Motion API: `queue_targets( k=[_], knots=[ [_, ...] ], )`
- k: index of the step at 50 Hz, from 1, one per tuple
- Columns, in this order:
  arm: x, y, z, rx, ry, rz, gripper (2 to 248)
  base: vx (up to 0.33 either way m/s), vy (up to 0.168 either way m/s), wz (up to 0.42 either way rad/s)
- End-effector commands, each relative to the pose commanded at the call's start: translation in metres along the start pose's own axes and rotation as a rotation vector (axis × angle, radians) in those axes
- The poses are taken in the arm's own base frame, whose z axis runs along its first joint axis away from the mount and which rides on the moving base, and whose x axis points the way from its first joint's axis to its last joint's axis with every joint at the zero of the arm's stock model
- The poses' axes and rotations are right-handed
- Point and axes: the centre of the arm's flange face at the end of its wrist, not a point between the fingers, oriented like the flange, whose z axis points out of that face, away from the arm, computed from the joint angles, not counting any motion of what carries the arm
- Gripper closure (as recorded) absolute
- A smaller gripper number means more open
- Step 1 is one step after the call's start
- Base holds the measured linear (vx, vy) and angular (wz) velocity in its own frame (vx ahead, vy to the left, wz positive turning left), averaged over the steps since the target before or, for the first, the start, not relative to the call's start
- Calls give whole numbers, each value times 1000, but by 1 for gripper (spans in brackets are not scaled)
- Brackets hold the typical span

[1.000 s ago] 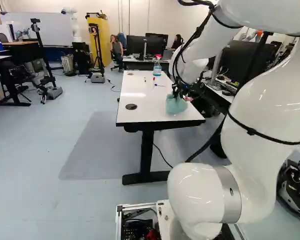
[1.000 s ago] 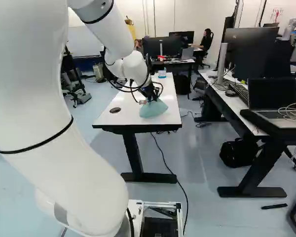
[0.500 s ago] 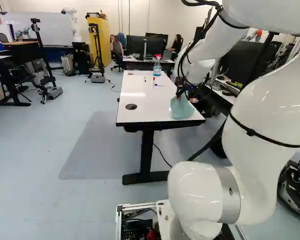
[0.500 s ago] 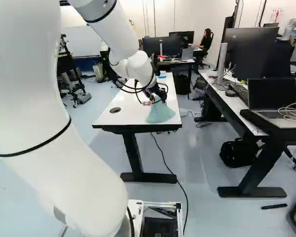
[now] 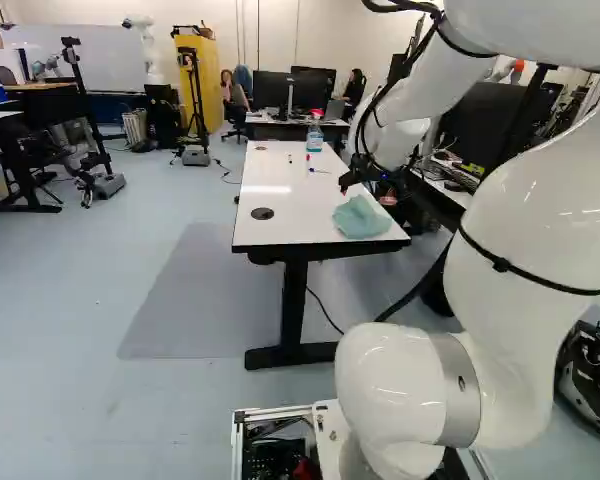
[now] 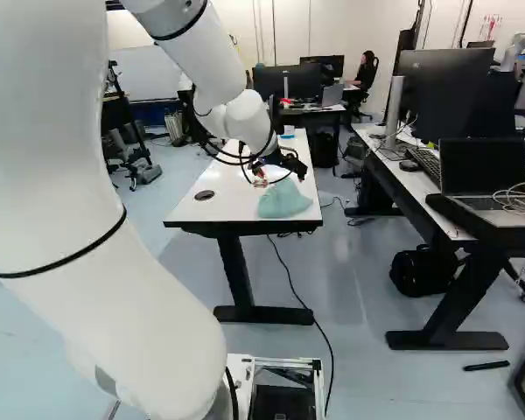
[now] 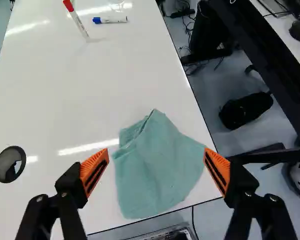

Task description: Clean the table with the green towel

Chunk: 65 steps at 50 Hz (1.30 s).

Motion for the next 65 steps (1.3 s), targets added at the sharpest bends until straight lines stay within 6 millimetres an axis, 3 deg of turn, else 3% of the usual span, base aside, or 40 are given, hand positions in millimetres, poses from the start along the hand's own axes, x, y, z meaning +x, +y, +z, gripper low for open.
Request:
queue_targets(
  k=[17, 65],
  knots=[
    [2, -6, -11, 8, 21, -10, 3, 0, 0, 0],
    [-23, -76, -39, 112, 37, -134, 3, 0, 0, 0]
  ],
)
